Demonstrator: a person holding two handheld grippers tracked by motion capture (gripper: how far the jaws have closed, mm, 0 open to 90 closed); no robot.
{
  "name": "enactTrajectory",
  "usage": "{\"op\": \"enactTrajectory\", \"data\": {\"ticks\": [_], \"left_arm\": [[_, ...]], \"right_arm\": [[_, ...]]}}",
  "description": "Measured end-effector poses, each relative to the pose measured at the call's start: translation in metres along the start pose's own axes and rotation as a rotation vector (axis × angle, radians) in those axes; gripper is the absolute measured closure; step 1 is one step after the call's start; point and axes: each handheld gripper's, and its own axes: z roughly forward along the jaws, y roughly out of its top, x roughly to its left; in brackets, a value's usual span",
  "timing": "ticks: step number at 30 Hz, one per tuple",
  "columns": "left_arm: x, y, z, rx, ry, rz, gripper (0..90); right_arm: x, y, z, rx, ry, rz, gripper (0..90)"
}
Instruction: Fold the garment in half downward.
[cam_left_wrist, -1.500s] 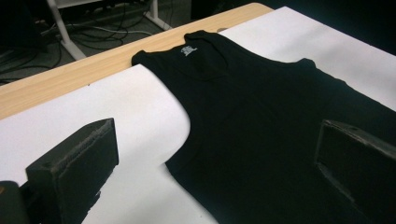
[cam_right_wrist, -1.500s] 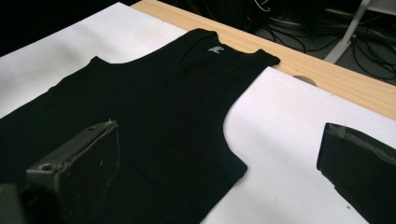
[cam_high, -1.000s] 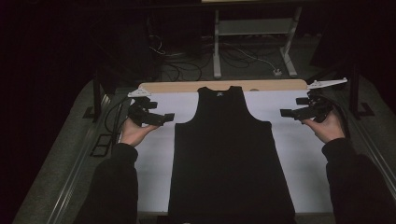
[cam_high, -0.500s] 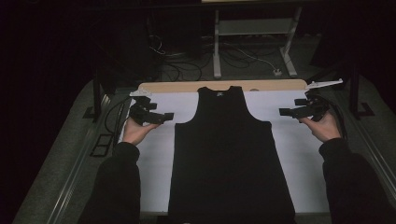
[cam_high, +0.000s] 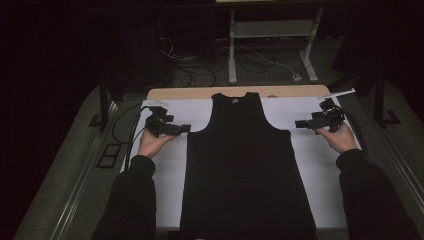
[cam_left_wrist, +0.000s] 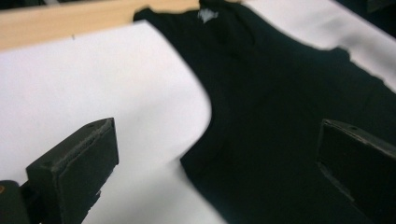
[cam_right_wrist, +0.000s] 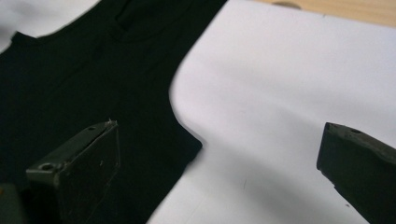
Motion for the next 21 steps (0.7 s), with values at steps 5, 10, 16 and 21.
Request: {"op": "enactTrajectory", "data": {"ticks": [5, 10, 16, 21], "left_arm": [[0.004, -0.005, 0.009, 0.044, -0.002, -0.007, 0.0], [0.01, -0.008, 0.012, 0.054, 0.015, -0.027, 0.0], [0.015, -0.013, 0.018, 0.081, 0.017, -0.034, 0.0], [0.019, -0.015, 0.023, 0.088, 0.019, -0.051, 0.0]], "right_arm": [[-0.002, -0.002, 0.009, 0.021, -0.005, 0.004, 0.0], [-0.002, -0.005, 0.017, 0.047, -0.007, 0.002, 0.0], [0.001, -0.007, 0.025, 0.073, -0.002, -0.012, 0.0], [0.005, -0.008, 0.03, 0.073, 0.009, -0.012, 0.0]]}}
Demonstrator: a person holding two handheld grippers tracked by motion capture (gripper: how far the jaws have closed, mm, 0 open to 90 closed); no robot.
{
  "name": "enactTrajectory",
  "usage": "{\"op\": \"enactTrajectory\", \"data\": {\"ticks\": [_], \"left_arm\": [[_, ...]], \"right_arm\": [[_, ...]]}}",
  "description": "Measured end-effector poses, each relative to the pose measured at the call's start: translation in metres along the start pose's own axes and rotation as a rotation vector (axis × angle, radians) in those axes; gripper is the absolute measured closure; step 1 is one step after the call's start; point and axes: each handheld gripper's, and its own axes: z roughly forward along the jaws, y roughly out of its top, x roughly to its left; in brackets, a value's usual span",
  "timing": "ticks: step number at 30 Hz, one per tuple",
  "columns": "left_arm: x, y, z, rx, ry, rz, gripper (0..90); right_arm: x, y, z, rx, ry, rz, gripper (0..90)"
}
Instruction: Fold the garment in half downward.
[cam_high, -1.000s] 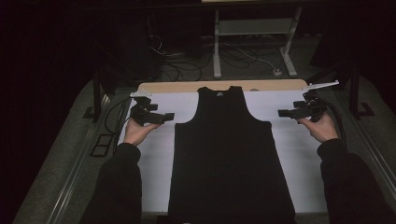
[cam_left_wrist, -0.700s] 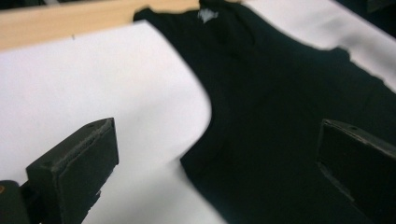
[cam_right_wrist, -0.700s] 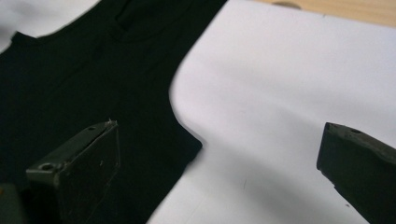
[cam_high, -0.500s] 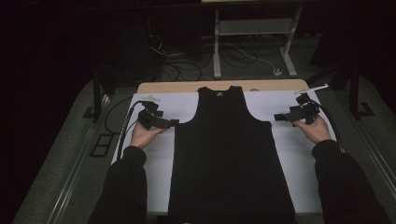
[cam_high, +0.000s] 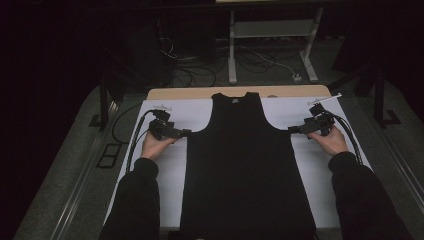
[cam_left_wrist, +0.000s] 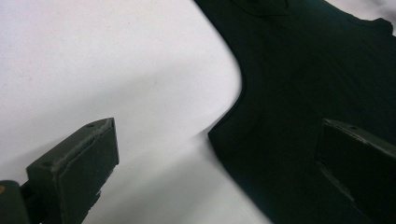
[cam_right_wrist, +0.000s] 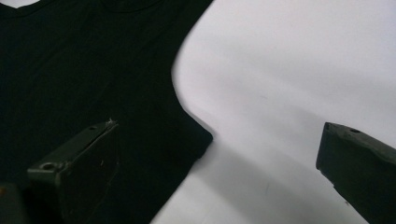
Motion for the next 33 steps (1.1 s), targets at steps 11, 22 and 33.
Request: {"op": "enactTrajectory", "data": {"ticks": [11, 22, 33], "left_arm": [[-0.002, -0.003, 0.011, 0.03, -0.02, 0.002, 5.3], [-0.005, -0.004, 0.015, 0.049, -0.005, 0.019, 28.3], [-0.006, -0.004, 0.019, 0.047, -0.003, 0.006, 43.2]], "right_arm": [[0.01, -0.001, 0.015, 0.02, 0.012, -0.006, 5.0], [0.012, -0.001, 0.017, 0.032, 0.016, 0.003, 26.9], [0.016, -0.002, 0.022, 0.049, 0.003, -0.005, 46.7]]}}
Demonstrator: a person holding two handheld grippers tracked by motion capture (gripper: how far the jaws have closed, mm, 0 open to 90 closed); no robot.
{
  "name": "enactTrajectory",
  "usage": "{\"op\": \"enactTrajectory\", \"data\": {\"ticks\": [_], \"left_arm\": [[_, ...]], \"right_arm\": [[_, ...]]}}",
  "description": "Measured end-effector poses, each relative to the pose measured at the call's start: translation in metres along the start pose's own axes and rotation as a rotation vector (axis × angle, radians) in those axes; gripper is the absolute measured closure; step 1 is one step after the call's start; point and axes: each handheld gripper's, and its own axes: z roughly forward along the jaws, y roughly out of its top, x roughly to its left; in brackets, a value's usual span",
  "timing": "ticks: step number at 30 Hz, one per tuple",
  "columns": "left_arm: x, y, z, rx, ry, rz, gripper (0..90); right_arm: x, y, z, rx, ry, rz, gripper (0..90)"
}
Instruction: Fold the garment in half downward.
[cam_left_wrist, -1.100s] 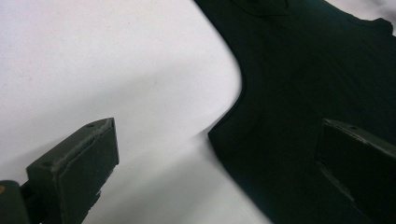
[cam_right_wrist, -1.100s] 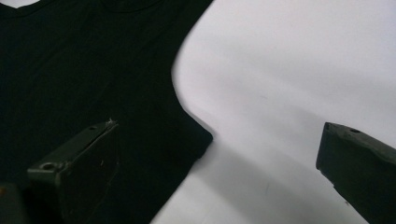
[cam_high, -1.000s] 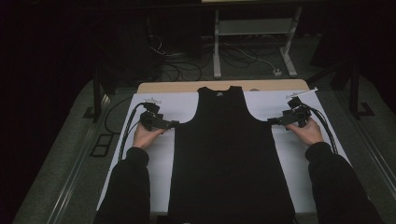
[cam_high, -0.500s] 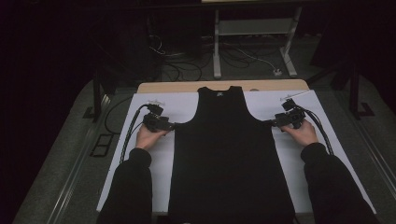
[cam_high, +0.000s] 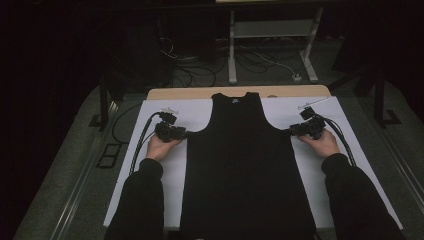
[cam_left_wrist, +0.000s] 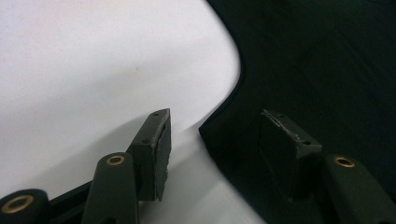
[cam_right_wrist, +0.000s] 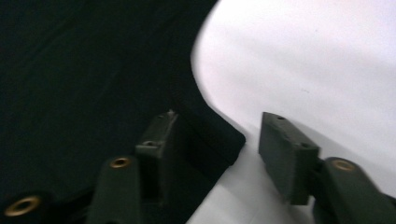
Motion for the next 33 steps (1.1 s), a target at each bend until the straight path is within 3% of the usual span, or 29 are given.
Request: {"op": "enactTrajectory", "data": {"ticks": [4, 11, 15, 18, 24, 27, 31, 33], "left_arm": [[0.0, 0.0, 0.001, -0.002, 0.001, -0.002, 47.7], [-0.005, 0.0, 0.005, -0.01, -0.036, 0.0, 55.0], [-0.008, 0.001, 0.006, 0.003, -0.002, 0.022, 65.6], [-0.012, 0.0, 0.008, 0.003, 0.016, 0.019, 75.0], [-0.019, 0.002, 0.005, 0.019, 0.058, 0.073, 86.4], [-0.019, 0.003, 0.003, -0.001, 0.051, 0.053, 87.0], [-0.018, 0.001, 0.0, -0.053, 0.008, -0.018, 87.1], [-0.018, -0.003, -0.003, -0.083, 0.02, -0.026, 87.2]], "right_arm": [[0.001, 0.0, 0.002, 0.003, -0.021, -0.001, 56.0], [0.002, 0.0, 0.003, -0.006, -0.007, 0.006, 58.9], [0.004, 0.0, 0.005, -0.008, -0.011, 0.003, 64.5], [0.006, -0.001, 0.006, -0.011, -0.027, -0.006, 74.4], [0.008, -0.003, 0.006, -0.016, -0.024, -0.002, 82.4], [0.006, -0.003, 0.001, -0.039, 0.001, 0.019, 82.9], [0.005, -0.004, -0.003, -0.066, 0.021, 0.033, 83.3], [0.004, -0.005, -0.005, -0.07, 0.036, 0.046, 83.3]]}}
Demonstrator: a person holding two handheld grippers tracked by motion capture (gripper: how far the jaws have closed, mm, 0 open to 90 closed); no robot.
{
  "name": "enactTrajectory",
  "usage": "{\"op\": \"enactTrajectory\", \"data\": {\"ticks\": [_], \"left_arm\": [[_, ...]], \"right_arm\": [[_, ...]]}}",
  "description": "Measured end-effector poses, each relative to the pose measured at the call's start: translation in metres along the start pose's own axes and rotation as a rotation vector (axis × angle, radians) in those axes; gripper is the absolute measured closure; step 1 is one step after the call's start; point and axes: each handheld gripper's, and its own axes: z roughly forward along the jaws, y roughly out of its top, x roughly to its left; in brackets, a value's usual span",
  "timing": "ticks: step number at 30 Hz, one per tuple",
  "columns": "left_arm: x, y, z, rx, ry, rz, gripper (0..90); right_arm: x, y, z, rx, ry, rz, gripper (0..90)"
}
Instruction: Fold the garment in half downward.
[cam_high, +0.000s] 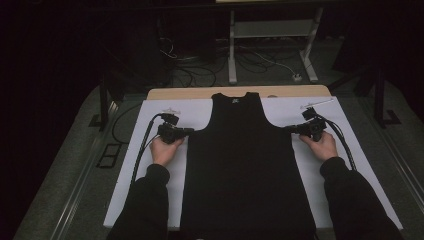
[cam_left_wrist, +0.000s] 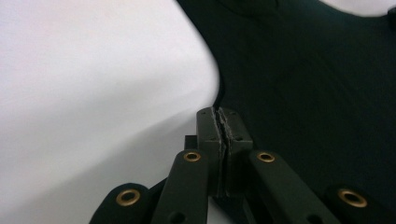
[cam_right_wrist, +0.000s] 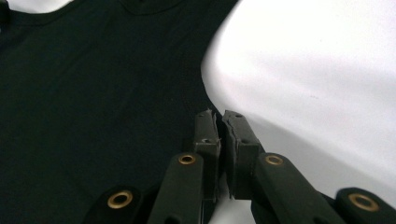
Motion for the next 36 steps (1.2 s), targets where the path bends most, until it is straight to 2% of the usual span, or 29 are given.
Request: {"op": "enactTrajectory", "data": {"ticks": [2, 3, 9, 11, 13, 17, 20, 29, 36], "left_arm": [[0.001, -0.001, -0.003, -0.007, 0.015, -0.004, 87.3], [0.002, -0.001, -0.005, -0.015, 0.001, -0.021, 87.4], [0.002, -0.003, -0.011, -0.038, -0.005, -0.019, 87.4], [0.0, -0.005, -0.012, -0.049, 0.009, -0.024, 87.4], [-0.001, -0.006, -0.013, -0.071, 0.001, -0.045, 87.4], [-0.005, -0.003, -0.021, -0.084, -0.002, -0.036, 87.4], [-0.006, -0.004, -0.029, -0.116, -0.021, -0.051, 87.4], [-0.009, -0.004, -0.039, -0.135, -0.037, -0.057, 87.3], [-0.012, -0.008, -0.047, -0.151, -0.053, -0.085, 87.3]], "right_arm": [[-0.001, 0.0, -0.001, -0.009, 0.012, 0.017, 83.4], [-0.002, -0.001, -0.002, -0.012, 0.017, 0.024, 83.4], [0.0, -0.003, -0.007, -0.035, 0.025, 0.029, 83.6], [0.001, -0.006, -0.011, -0.06, 0.038, 0.044, 83.7], [0.002, -0.007, -0.013, -0.064, 0.037, 0.051, 83.7], [0.005, -0.007, -0.018, -0.084, 0.047, 0.048, 83.7], [0.007, -0.009, -0.022, -0.102, 0.059, 0.055, 83.7], [0.009, -0.015, -0.036, -0.149, 0.081, 0.08, 83.6], [0.012, -0.021, -0.041, -0.149, 0.083, 0.087, 83.6]]}}
